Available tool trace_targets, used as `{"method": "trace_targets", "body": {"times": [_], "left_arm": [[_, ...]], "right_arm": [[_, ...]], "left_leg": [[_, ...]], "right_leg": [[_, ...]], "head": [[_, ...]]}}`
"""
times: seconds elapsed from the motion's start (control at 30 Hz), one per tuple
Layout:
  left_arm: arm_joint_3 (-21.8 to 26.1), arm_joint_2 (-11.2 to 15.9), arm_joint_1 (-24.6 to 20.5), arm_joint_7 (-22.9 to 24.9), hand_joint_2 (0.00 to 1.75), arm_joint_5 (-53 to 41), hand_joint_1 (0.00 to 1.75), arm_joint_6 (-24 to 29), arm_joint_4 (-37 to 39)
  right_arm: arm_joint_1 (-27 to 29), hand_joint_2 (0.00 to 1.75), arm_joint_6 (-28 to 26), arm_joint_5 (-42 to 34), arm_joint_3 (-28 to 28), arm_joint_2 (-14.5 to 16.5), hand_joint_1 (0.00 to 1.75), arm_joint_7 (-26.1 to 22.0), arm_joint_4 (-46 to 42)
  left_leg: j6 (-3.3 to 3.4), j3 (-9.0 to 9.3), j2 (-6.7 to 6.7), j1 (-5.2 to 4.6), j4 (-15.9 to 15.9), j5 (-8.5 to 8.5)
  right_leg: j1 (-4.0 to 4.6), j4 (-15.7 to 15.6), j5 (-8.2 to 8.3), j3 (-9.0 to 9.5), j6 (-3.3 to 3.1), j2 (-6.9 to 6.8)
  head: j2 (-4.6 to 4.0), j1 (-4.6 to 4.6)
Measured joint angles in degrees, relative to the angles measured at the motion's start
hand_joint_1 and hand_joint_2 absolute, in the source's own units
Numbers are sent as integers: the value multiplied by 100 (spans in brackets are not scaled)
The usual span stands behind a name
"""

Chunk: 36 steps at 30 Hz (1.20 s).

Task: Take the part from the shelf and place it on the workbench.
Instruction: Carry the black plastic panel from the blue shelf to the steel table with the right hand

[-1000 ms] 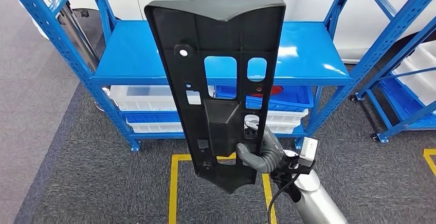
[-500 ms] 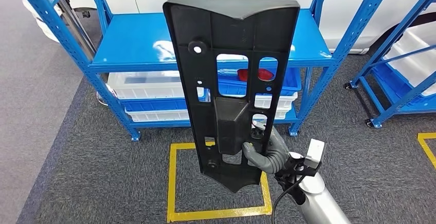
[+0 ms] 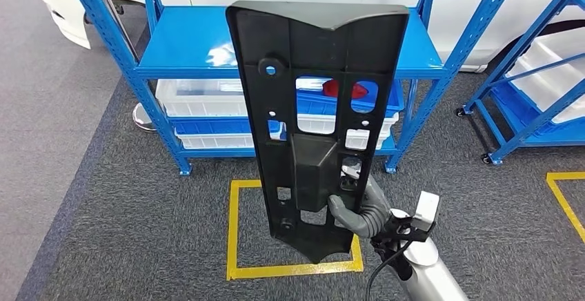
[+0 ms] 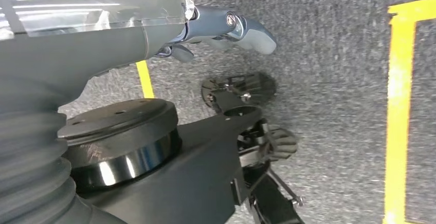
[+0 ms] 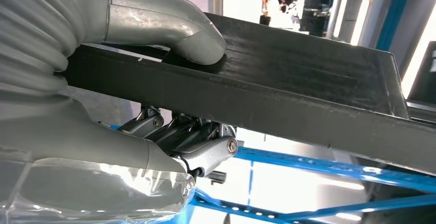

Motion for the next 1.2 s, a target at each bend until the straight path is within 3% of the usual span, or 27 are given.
{"method": "trace_targets", "body": {"times": [0.03, 0.07, 0.13, 0.17, 0.2, 0.27, 0.33, 0.37, 0.43, 0.47, 0.5, 0.53, 0.57, 0.63, 0.7, 0.77, 0.83, 0.87, 0.93, 1.0, 1.03, 1.07, 1.13, 1.2], "left_arm": [[-13, 0, 6, 2, 175, -6, 0, -1, 0], [-27, 0, 8, 4, 175, -14, 0, -1, 0], [-55, 0, 7, 7, 175, -31, 0, -3, 0], [-65, 0, 6, 10, 175, -37, 0, -4, 0], [-71, 0, 5, 15, 175, -39, 0, -6, 0], [-77, 1, -4, 22, 175, -40, 0, -8, 0], [-81, 1, -19, 25, 175, -38, 0, -6, 0], [-82, 1, -21, 25, 175, -36, 0, -5, 0], [-80, 1, -8, 25, 175, -31, 0, -3, 0], [-80, 2, 1, 25, 175, -30, 0, 0, 0], [-80, 2, 8, 25, 175, -30, 0, 4, 0], [-80, 2, 11, 25, 175, -29, 0, 9, 0], [-80, 2, 12, 25, 175, -29, 0, 16, 0], [-80, 2, 11, 25, 175, -29, 0, 33, 0], [-80, 3, 12, 31, 175, -29, 0, 44, 0], [-80, 4, 14, 42, 175, -29, 0, 48, 0], [-81, 2, 4, 48, 175, -29, 0, 51, 0], [-82, 1, -1, 49, 175, -29, 0, 51, 0], [-82, 0, 6, 51, 175, -29, 0, 51, 0], [-82, 1, 19, 53, 175, -29, 0, 52, 0], [-82, 1, 18, 53, 175, -29, 0, 52, 0], [-82, 1, 12, 53, 175, -29, 0, 52, 0], [-82, 0, -1, 52, 175, -29, 0, 52, 0], [-82, 0, -5, 51, 175, -29, 0, 54, 0]], "right_arm": [[21, 175, 3, -26, -6, -11, 138, 21, -1], [34, 175, 6, -48, -11, -23, 138, 40, -3], [38, 175, 7, -68, -20, -38, 138, 61, -20], [38, 175, 7, -72, -22, -40, 138, 66, -31], [39, 175, 6, -78, -24, -40, 138, 73, -39], [43, 175, 5, -91, -27, -44, 138, 98, -45], [32, 175, 5, -106, -32, -48, 138, 123, -48], [24, 175, 6, -113, -33, -45, 138, 128, -50], [14, 175, 19, -123, -32, -37, 138, 136, -50], [15, 175, 27, -125, -32, -34, 138, 144, -49], [16, 175, 36, -127, -32, -34, 138, 152, -49], [16, 175, 44, -127, -32, -34, 138, 159, -48], [15, 175, 50, -128, -32, -34, 138, 163, -48], [6, 175, 62, -135, -32, -34, 138, 164, -48], [-7, 175, 66, -146, -31, -34, 138, 165, -49], [-9, 175, 68, -155, -32, -36, 138, 166, -50], [-8, 175, 70, -161, -38, -43, 138, 166, -50], [-16, 175, 70, -162, -41, -45, 138, 167, -50], [-34, 175, 68, -168, -43, -44, 138, 167, -50], [-30, 175, 65, -172, -43, -43, 138, 174, -49], [-28, 175, 64, -172, -43, -43, 138, 179, -49], [-27, 175, 63, -173, -44, -43, 138, 183, -49], [-34, 175, 63, -176, -46, -43, 138, 185, -54], [-40, 175, 63, -180, -48, -42, 138, 187, -71]], "left_leg": [[-2, -30, 26, -2, 19, 11], [-9, -49, 55, -4, 40, 13], [-39, -75, 124, -28, 82, 0], [-63, -85, 164, -45, 98, -6], [-88, -95, 208, -59, 107, -10], [-144, -110, 294, -69, 117, -24], [-211, -182, 192, -55, 286, -165], [-243, -291, 92, -41, 531, -320], [-288, -646, -56, -10, 1309, -687], [-302, -811, -73, 1, 1652, -792], [-310, -899, -78, 9, 1820, -789], [-311, -880, -82, 19, 1759, -670], [-306, -757, -111, 30, 1470, -459], [-279, -430, -318, 60, 692, -68], [-246, -267, -498, 71, 278, 38], [-192, -257, -453, 63, 222, 32], [-109, -260, -331, 69, 171, 85], [-74, -263, -263, 75, 146, 109], [-43, -281, -127, 59, 140, 124], [-40, -295, 10, 43, 147, 124], [-41, -297, 73, 40, 151, 122], [-44, -293, 133, 37, 154, 119], [-66, -277, 232, 18, 158, 104], [-106, -272, 317, -13, 166, 88]], "right_leg": [[1, -146, 87, 139, -6, -7], [6, -497, 238, 379, -22, -45], [50, -1293, 448, 852, -90, -226], [77, -1531, 483, 973, -137, -299], [103, -1627, 472, 1003, -182, -326], [101, -1650, 498, 972, -265, -239], [66, -1689, 541, 959, -341, -147], [47, -1706, 562, 955, -373, -103], [47, -1706, 582, 928, -397, -7], [47, -1702, 589, 917, -397, 50], [46, -1696, 594, 909, -393, 110], [44, -1688, 598, 907, -387, 170], [42, -1677, 600, 908, -378, 230], [48, -1639, 600, 888, -341, 346], [43, -1604, 623, 820, -268, 457], [25, -1612, 671, 760, -178, 563], [21, -1516, 597, 691, -110, 462], [23, -1319, 464, 600, -84, 346], [9, -602, 72, 285, -43, 119], [-6, -32, -114, 52, -15, 57], [-8, -46, -52, 86, -14, 40], [-5, -300, 100, 239, -23, 9], [36, -1120, 414, 697, -80, -188], [92, -1590, 520, 927, -169, -336]], "head": [[0, 0], [0, 0], [0, 0], [0, 0], [0, 0], [0, 0], [0, 0], [0, 0], [0, -1], [0, -1], [0, -1], [0, -1], [0, 0], [0, 0], [0, -1], [0, -1], [0, 1], [0, 1], [0, 0], [0, 0], [0, 0], [0, 0], [0, 0], [0, 0]]}}
